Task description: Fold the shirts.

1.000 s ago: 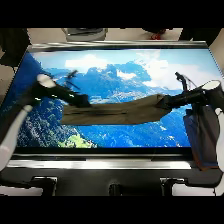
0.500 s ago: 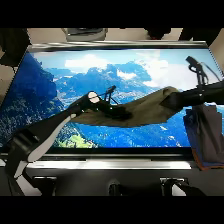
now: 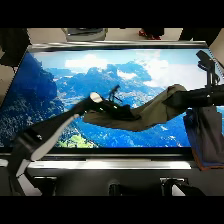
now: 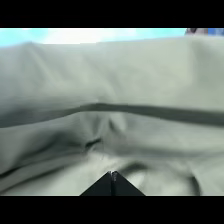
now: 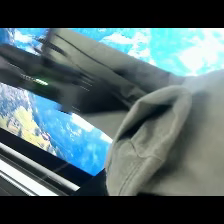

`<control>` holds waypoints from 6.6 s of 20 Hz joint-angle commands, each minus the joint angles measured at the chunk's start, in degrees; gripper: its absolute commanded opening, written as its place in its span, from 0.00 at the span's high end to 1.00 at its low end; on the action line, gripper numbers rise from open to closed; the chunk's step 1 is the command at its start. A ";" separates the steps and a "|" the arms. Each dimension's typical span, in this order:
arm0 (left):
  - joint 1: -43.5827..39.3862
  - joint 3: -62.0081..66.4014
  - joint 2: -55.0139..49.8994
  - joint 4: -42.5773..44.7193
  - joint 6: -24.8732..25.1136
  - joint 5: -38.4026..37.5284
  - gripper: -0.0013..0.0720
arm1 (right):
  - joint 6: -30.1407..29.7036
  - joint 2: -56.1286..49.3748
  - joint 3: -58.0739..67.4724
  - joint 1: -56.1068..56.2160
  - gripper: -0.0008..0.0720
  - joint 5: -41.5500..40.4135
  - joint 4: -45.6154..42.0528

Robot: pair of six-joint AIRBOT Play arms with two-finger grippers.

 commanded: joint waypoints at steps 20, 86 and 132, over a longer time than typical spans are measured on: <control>39.67 -5.79 34.84 25.20 0.22 -13.68 0.95 | -15.02 -34.05 0.28 22.77 0.03 -28.15 24.30; 36.33 -13.70 34.86 25.94 3.30 -13.57 0.94 | -13.75 -21.05 19.08 -33.53 0.93 -43.34 22.38; 34.67 -13.70 34.86 25.73 6.86 -14.45 0.94 | -0.15 -8.90 17.00 -43.65 0.93 14.19 -40.52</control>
